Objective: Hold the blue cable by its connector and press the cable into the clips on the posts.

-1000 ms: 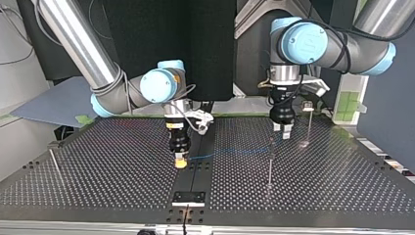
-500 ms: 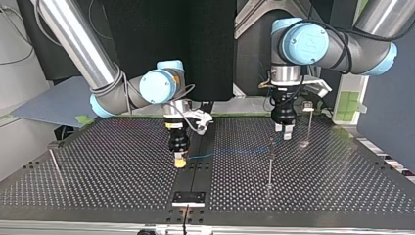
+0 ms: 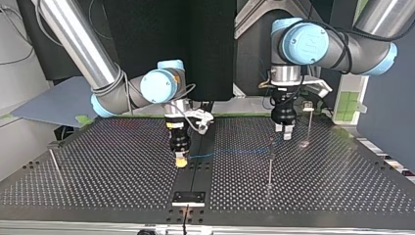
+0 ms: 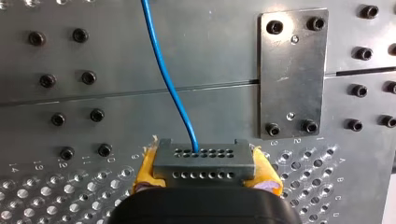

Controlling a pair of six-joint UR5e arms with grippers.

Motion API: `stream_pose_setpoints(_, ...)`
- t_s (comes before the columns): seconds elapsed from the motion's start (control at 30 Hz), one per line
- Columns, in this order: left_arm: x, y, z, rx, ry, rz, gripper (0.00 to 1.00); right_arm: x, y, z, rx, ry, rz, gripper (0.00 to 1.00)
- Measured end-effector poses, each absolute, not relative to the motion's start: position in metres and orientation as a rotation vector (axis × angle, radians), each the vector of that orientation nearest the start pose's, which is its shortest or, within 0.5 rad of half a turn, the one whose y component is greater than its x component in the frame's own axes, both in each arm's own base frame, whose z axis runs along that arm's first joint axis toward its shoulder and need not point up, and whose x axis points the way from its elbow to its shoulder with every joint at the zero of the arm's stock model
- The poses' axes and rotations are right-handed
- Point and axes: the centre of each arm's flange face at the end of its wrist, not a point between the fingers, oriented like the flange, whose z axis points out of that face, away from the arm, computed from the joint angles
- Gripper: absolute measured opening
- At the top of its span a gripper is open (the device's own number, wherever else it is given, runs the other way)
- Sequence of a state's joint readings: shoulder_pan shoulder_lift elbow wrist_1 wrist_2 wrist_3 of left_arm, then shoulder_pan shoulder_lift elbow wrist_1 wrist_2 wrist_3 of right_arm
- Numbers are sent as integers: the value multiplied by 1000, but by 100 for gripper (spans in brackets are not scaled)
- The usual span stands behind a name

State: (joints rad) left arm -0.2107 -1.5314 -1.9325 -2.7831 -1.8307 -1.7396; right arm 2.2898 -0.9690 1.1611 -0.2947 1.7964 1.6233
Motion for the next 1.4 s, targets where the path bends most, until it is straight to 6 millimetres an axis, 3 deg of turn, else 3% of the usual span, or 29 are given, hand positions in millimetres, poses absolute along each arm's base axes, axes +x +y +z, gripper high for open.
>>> stream_pose_setpoints(0.33,420,-203,365,-150,1545,-92,100,564,-481,349,1451,-945,1678,0)
stream_pose_setpoints(1.1,407,-237,362,-69,1570,-214,100,565,-481,349,1461,-941,1694,0)
stream_pose_setpoints(1.4,421,-260,364,-66,1591,-223,100,565,-480,348,1463,-940,1695,0)
